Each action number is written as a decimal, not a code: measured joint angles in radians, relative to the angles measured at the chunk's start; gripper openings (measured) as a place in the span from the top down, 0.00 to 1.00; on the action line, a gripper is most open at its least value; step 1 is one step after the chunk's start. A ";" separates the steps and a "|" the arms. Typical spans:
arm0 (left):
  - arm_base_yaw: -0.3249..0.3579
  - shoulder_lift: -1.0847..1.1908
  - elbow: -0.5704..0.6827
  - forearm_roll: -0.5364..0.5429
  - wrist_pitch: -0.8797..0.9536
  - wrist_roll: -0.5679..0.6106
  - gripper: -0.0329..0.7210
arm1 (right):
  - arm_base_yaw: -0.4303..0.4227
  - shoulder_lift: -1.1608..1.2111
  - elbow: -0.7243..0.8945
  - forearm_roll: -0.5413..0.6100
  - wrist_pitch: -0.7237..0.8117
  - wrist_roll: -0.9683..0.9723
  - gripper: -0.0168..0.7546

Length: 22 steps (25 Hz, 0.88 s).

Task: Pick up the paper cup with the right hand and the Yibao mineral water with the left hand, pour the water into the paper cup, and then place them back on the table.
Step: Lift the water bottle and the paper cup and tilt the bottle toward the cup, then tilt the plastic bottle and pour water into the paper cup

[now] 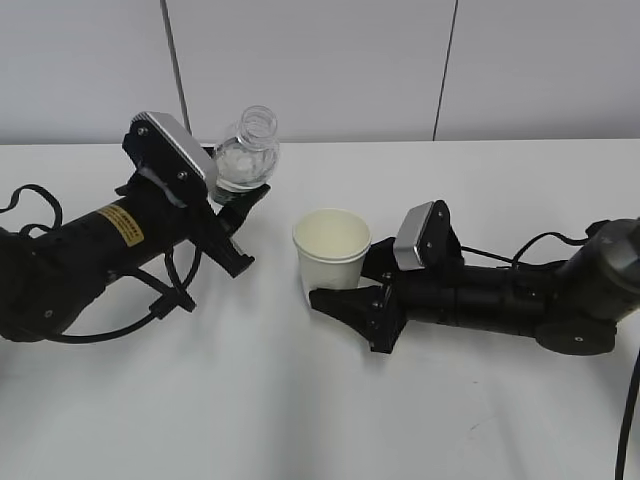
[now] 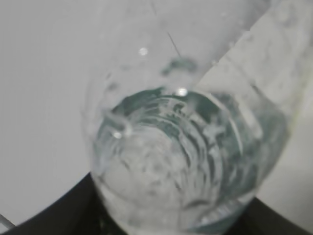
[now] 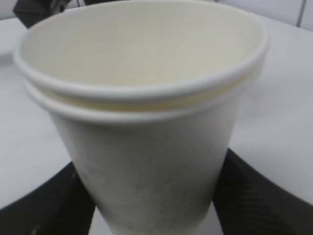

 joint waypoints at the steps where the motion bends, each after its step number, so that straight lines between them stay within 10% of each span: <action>1: 0.000 0.000 -0.005 -0.002 0.005 0.010 0.46 | 0.002 0.000 -0.008 -0.020 0.000 0.018 0.34; 22: 0.000 0.001 -0.009 -0.057 0.054 0.325 0.49 | 0.010 0.000 -0.132 -0.333 0.000 0.255 0.34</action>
